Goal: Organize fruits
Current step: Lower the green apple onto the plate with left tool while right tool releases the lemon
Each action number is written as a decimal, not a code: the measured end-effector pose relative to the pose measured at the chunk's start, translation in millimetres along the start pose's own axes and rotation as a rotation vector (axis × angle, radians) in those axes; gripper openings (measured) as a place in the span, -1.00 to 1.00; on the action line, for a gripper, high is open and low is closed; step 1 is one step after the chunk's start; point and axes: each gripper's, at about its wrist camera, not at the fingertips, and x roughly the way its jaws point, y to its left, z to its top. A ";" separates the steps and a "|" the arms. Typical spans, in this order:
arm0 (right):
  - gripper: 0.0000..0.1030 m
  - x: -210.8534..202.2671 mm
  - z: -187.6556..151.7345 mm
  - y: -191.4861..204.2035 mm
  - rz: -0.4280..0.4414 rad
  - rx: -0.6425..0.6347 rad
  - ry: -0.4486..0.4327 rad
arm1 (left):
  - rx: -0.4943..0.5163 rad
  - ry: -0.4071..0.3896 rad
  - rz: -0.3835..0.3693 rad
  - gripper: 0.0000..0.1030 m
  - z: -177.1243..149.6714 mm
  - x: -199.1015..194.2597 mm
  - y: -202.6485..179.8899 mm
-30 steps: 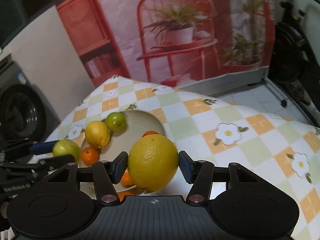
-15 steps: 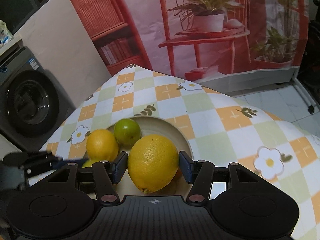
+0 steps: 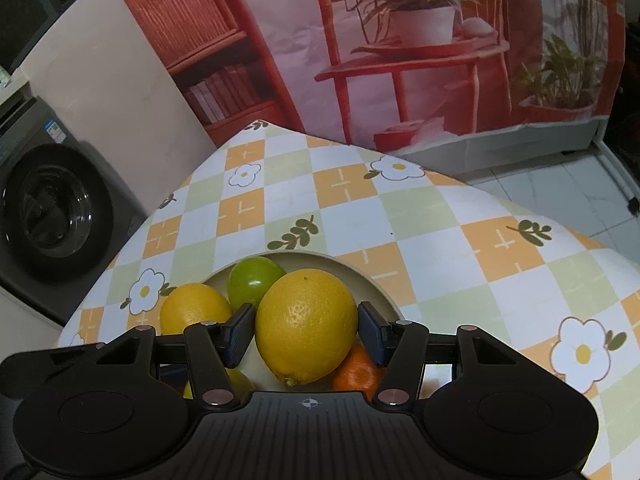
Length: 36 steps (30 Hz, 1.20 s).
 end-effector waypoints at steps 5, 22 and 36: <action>0.01 6.2 -0.3 -1.6 -0.005 0.029 0.014 | -0.005 -0.001 -0.001 -0.05 1.8 2.2 -0.1; -0.01 -36.9 -4.7 1.1 0.004 0.057 -0.038 | -0.047 -0.036 0.003 -0.05 1.3 -24.8 -1.3; -0.02 -108.5 -49.1 -7.6 -0.012 0.056 -0.103 | -0.072 -0.053 0.014 -0.05 -10.7 -53.1 -21.5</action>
